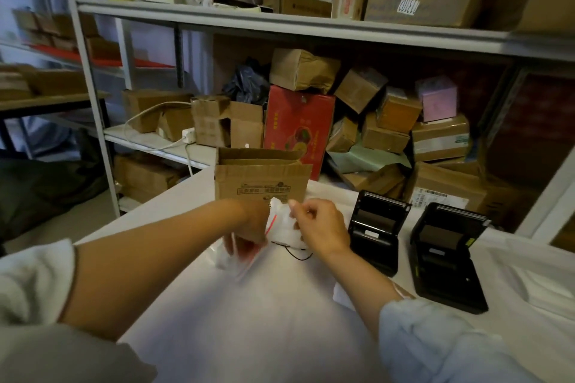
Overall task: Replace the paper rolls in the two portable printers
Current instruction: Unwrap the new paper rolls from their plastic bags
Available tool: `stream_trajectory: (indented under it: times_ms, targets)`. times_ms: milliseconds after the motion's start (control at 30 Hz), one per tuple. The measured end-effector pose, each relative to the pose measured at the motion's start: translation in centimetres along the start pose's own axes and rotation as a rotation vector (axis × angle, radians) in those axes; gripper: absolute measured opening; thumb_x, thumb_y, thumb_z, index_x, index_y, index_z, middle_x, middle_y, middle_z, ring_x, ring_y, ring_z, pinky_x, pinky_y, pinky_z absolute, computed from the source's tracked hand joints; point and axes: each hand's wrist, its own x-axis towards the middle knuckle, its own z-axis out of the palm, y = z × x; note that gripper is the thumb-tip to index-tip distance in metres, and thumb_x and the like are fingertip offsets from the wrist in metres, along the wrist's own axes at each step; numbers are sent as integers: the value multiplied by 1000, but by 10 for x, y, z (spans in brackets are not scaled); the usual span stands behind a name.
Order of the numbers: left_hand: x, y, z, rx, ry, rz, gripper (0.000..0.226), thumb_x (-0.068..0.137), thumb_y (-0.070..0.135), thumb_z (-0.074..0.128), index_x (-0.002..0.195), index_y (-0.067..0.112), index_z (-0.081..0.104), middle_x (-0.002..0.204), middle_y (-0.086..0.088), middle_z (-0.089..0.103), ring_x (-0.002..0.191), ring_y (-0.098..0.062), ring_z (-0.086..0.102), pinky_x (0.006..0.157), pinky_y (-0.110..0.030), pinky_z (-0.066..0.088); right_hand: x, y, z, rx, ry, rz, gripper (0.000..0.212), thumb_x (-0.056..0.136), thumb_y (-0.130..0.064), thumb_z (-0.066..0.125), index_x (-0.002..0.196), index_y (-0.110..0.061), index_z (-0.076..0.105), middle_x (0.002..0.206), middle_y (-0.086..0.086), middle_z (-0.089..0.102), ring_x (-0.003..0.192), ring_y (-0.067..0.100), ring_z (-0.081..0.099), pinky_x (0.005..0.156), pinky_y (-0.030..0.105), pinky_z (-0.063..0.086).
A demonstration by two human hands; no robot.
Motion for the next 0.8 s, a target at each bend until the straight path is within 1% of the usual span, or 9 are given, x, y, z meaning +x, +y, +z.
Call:
stream_trajectory:
  times_ms: [33, 100, 200, 234, 300, 467, 634, 734, 801]
  targets:
    - [3, 1, -2, -170, 66, 51, 20, 92, 19, 57, 77, 6, 58, 81, -9, 68, 72, -20, 69, 62, -28, 57, -2, -3, -2, 142, -105, 43, 43, 92, -55, 47, 77, -20, 67, 76, 2, 70, 63, 18, 64, 66, 34, 56]
    - [4, 5, -4, -458, 149, 123, 21, 91, 19, 59, 73, 9, 60, 68, -5, 66, 57, -11, 65, 55, -23, 56, -8, -7, -9, 399, -254, 126, 50, 94, -55, 44, 84, -13, 68, 74, 5, 70, 59, 17, 66, 61, 30, 55]
    - [5, 5, -1, -730, 201, 142, 23, 88, 26, 64, 73, 10, 62, 72, -6, 68, 63, -12, 66, 57, -23, 57, -11, -1, -18, 552, -366, 153, 36, 87, -42, 65, 105, -11, 69, 90, 7, 74, 70, 15, 71, 67, 28, 57]
    - [5, 5, 1, -798, 198, 138, 24, 87, 29, 65, 73, 9, 62, 75, -8, 68, 67, -14, 66, 58, -23, 57, -12, 2, -18, 559, -390, 172, 35, 83, -35, 72, 107, -11, 68, 93, 9, 74, 66, 13, 70, 63, 26, 55]
    - [6, 5, 5, -841, 181, 133, 26, 84, 33, 67, 73, 10, 63, 75, -7, 68, 67, -14, 65, 54, -21, 55, -14, 4, -18, 559, -391, 212, 32, 79, -22, 78, 105, -6, 68, 87, 11, 71, 55, 10, 65, 53, 22, 52]
    - [6, 6, 11, -909, 161, 131, 27, 85, 30, 65, 68, 10, 62, 54, 0, 66, 44, -5, 63, 43, -17, 50, -15, 5, -18, 620, -368, 297, 12, 88, -15, 67, 94, -5, 70, 69, 3, 71, 54, 10, 67, 53, 25, 56]
    - [2, -2, 8, -878, 167, 92, 14, 90, 16, 60, 79, 7, 61, 80, -9, 70, 68, -12, 69, 63, -27, 59, -12, 13, -24, 685, -150, 508, 11, 88, -4, 62, 96, 0, 68, 64, 9, 67, 41, 11, 63, 49, 26, 56]
    - [1, -1, 11, -852, 228, 72, 12, 89, 13, 61, 79, 7, 60, 85, -11, 70, 73, -16, 69, 64, -28, 58, -10, 17, -22, 440, -23, 414, 8, 85, 0, 61, 89, -6, 66, 71, 10, 67, 46, 12, 64, 51, 25, 56]
    - [5, 2, 13, -910, 275, 83, 8, 87, 11, 63, 81, 7, 58, 89, -13, 70, 74, -18, 68, 68, -29, 58, -11, 15, -17, 67, 28, 169, 25, 81, -2, 64, 97, -20, 55, 94, 2, 63, 76, 15, 66, 67, 31, 56]
